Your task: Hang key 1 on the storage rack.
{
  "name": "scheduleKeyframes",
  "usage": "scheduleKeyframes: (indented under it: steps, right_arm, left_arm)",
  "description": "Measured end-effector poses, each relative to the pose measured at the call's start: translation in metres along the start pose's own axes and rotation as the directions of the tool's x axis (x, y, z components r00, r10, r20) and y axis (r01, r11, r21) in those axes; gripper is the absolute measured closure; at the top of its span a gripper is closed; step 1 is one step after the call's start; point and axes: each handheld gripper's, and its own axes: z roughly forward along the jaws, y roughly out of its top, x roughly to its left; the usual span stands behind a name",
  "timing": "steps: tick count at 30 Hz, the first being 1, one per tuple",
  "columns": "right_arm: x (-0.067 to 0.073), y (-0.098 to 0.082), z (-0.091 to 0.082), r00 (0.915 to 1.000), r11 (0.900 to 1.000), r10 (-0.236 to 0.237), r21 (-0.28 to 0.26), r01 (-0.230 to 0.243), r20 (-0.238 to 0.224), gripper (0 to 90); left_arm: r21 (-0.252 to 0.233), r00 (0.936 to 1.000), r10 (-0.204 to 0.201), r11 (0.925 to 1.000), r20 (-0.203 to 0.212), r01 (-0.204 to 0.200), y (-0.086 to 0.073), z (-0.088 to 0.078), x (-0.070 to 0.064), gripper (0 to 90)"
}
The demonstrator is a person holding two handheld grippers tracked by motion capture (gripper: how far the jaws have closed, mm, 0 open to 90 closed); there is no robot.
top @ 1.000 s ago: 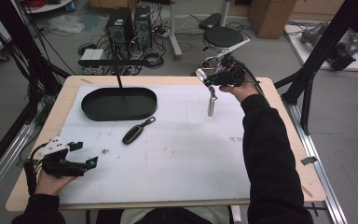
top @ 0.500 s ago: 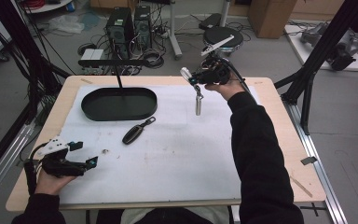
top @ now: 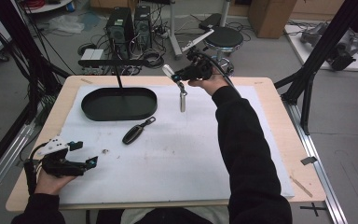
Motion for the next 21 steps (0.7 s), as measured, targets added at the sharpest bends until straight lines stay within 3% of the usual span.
scheduleKeyframes:
  steps: [5,18,21]
  right_arm:
    - [0.007,0.013,0.012,0.9997,1.0,-0.018,0.024,0.018,-0.019,75.7]
    - [0.025,0.044,0.025,0.9959,0.997,-0.078,-0.004,0.078,-0.046,75.7]
    - [0.028,0.051,0.027,0.9943,0.995,-0.098,0.015,0.099,-0.042,75.7]
  left_arm:
    - [-0.002,1.0,0.005,1.0,0.005,-0.005,0.0,0.0,0.0,9.1]
    - [-0.007,0.9999,0.003,1.0,0.01,-0.003,0.0,-0.001,0.0,9.1]
    - [-0.006,0.9999,0.002,1.0,0.01,-0.002,0.0,0.0,0.0,9.2]
